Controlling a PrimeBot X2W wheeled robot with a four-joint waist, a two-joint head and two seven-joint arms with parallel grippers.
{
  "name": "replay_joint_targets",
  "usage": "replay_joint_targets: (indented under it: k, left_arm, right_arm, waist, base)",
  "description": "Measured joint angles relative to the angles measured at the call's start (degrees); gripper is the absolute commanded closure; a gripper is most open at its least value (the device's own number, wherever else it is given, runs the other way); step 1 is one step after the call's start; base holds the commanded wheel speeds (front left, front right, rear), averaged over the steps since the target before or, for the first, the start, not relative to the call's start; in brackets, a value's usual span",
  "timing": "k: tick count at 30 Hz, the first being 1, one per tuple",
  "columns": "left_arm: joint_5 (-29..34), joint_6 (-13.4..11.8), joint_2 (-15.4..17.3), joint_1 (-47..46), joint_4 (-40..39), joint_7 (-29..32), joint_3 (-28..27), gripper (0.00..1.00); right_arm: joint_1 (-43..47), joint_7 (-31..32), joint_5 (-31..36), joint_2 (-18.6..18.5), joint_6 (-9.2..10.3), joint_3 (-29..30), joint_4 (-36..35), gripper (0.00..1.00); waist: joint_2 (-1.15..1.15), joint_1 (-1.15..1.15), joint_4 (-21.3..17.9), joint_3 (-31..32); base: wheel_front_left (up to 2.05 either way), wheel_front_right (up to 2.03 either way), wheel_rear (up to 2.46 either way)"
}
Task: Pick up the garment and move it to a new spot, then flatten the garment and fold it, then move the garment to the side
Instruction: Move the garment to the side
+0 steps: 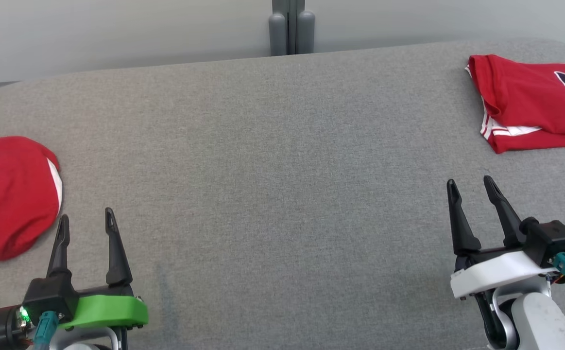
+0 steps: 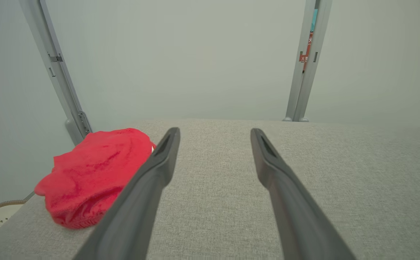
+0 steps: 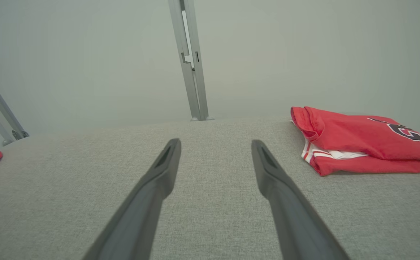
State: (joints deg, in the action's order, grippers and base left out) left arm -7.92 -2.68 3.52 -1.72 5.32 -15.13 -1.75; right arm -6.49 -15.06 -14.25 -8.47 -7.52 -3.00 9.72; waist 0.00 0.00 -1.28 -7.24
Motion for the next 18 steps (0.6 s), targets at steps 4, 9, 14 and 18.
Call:
replay_joint_targets:
  k: [4,9,14,18]
  left_arm:
    - [0.0,0.2,-0.1,0.7,0.7,0.0,-0.3,0.00]
    - [0.1,0.6,-0.2,1.0,1.5,0.0,-0.5,0.00]
    - [0.1,0.7,-0.3,1.1,2.1,0.0,-0.7,0.00]
    - [0.2,0.9,-0.4,1.0,2.3,0.0,-1.0,0.00]
  right_arm:
    - [1.9,0.0,1.5,1.1,0.00,0.6,-1.2,0.00]
    - [3.0,0.4,2.5,2.1,0.00,0.8,-1.8,0.00]
    - [3.2,0.6,2.8,2.4,0.00,0.9,-1.8,0.00]
    - [3.3,0.9,2.8,2.4,0.00,1.1,-1.7,0.00]
  waist:
    - [0.00,0.00,0.3,0.9]
    - [0.00,0.00,0.5,1.4]
    - [0.00,0.00,0.4,1.5]
    - [0.00,0.00,0.3,1.5]
  base:
    - [0.00,0.00,0.00]
    - [0.00,0.00,0.00]
    - [0.00,0.00,0.00]
    - [0.00,0.00,0.00]
